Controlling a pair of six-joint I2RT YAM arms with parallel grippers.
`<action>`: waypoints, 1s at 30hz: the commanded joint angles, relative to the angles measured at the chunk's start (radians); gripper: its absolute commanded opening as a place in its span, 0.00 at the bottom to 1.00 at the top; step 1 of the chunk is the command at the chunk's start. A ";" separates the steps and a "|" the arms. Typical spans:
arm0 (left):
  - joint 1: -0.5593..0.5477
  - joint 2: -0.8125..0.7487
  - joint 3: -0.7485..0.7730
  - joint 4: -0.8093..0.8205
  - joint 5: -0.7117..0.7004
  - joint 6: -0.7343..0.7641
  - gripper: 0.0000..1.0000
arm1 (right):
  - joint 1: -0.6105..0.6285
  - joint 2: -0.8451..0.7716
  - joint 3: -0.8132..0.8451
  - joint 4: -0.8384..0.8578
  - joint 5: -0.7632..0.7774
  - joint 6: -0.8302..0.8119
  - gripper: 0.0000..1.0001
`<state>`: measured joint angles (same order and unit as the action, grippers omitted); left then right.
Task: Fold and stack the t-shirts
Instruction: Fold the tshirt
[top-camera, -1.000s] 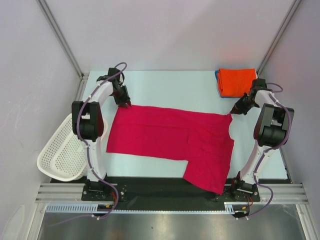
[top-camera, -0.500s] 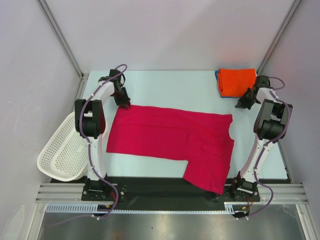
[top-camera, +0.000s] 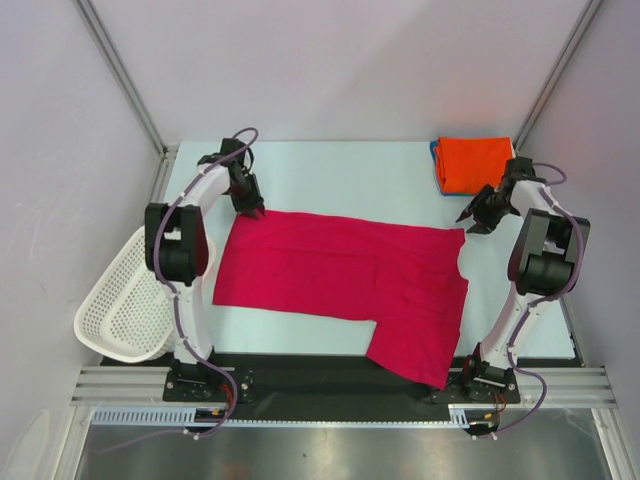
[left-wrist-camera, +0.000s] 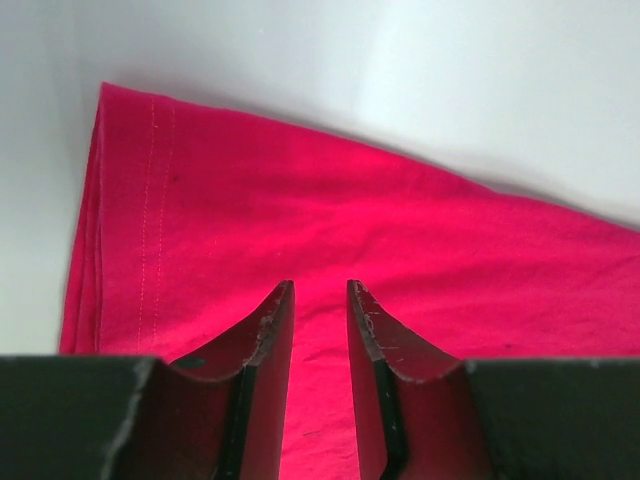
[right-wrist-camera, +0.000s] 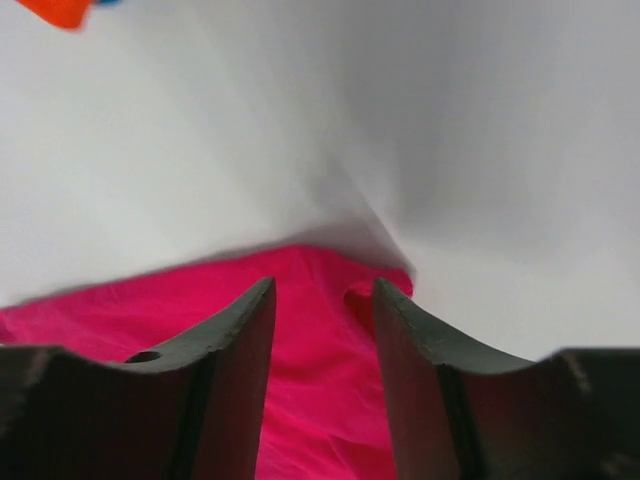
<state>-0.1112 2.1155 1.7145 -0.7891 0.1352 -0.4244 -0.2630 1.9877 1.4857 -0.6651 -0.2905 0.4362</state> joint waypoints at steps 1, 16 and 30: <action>-0.002 0.014 0.071 -0.005 0.006 0.022 0.33 | 0.016 -0.038 -0.034 -0.025 -0.007 0.022 0.47; 0.001 0.162 0.177 -0.055 -0.026 0.019 0.32 | 0.031 0.056 0.031 0.039 0.065 0.018 0.17; 0.007 0.273 0.280 -0.030 -0.016 0.004 0.31 | 0.016 0.235 0.269 0.131 0.073 -0.080 0.00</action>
<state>-0.1089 2.3379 1.9469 -0.8558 0.1352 -0.4191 -0.2371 2.1983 1.6745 -0.5701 -0.2512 0.3981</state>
